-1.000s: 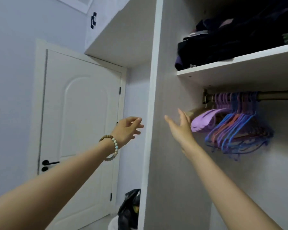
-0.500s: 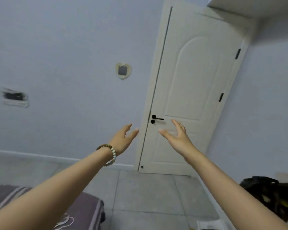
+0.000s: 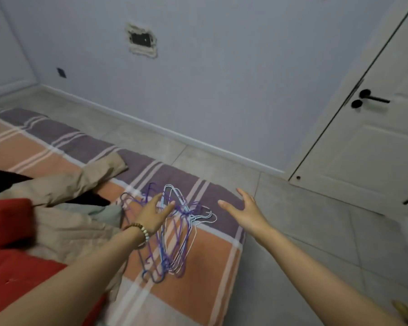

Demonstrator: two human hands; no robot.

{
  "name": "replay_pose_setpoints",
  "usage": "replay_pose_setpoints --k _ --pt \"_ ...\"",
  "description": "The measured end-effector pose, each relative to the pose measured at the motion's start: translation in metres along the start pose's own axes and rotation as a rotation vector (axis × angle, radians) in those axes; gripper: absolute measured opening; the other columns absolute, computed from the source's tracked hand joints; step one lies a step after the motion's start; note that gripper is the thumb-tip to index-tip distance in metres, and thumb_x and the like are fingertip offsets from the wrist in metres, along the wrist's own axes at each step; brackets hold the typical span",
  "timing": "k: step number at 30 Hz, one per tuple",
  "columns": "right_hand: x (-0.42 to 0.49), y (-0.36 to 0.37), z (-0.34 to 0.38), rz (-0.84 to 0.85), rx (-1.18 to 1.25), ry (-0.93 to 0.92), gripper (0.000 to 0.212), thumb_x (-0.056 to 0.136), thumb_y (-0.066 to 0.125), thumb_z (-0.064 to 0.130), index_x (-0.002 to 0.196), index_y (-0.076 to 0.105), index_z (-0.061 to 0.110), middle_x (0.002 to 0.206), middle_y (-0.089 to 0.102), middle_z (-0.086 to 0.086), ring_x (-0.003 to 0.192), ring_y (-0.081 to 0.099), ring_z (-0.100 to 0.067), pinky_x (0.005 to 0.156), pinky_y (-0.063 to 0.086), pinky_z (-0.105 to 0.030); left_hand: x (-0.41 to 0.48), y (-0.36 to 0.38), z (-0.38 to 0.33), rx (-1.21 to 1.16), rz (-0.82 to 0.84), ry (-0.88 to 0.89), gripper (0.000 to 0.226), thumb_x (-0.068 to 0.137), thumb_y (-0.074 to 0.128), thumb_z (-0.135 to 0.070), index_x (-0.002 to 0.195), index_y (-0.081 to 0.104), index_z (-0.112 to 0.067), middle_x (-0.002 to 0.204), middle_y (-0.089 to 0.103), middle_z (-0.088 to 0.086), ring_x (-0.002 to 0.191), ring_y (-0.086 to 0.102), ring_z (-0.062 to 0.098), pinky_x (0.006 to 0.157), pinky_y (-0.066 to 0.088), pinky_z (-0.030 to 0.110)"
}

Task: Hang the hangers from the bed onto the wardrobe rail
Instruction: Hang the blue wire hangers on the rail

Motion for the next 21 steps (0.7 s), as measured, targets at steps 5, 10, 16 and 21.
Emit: replay_pose_setpoints --k 5,10,16,21 --pt "0.027 0.107 -0.058 0.132 0.001 0.105 0.073 0.083 0.066 0.038 0.143 0.031 0.015 0.15 0.031 -0.004 0.137 0.033 -0.018 0.107 0.028 -0.026 0.013 0.004 0.129 -0.059 -0.036 -0.235 0.066 0.087 0.057 -0.039 0.14 0.033 -0.008 0.145 0.038 0.015 0.133 0.039 0.028 0.11 0.032 0.035" --pt "0.043 0.189 -0.116 0.21 0.036 0.199 0.065 0.082 0.07 0.026 0.137 0.04 0.007 0.142 0.044 -0.008 0.127 0.044 -0.017 0.101 0.033 -0.02 0.018 0.028 0.214 -0.1 -0.029 -0.319 0.076 0.083 0.06 -0.041 0.145 0.027 -0.012 0.15 0.031 0.008 0.138 0.031 0.022 0.114 0.024 0.031" --pt "0.061 0.265 -0.175 0.266 0.136 0.309 0.059 0.085 0.066 0.015 0.136 0.041 0.003 0.14 0.046 -0.011 0.118 0.05 -0.016 0.078 0.04 -0.006 0.032 0.062 0.281 -0.104 -0.005 -0.452 0.07 0.09 0.054 -0.038 0.144 0.024 -0.004 0.15 0.029 0.014 0.137 0.033 0.028 0.112 0.028 0.035" --pt "0.075 0.314 -0.207 0.28 0.243 0.352 0.053 0.087 0.061 0.005 0.136 0.042 0.004 0.138 0.049 -0.013 0.106 0.052 -0.013 0.085 0.042 -0.021 0.046 0.081 0.32 -0.121 -0.012 -0.484 0.07 0.087 0.055 -0.043 0.14 0.033 -0.005 0.145 0.039 0.014 0.133 0.039 0.028 0.112 0.029 0.037"
Point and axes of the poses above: each hand's wrist, its own x-axis towards the middle knuckle, its own y-axis out of the palm, z = x × y, the point moved 5 cm from there along x, towards the middle knuckle
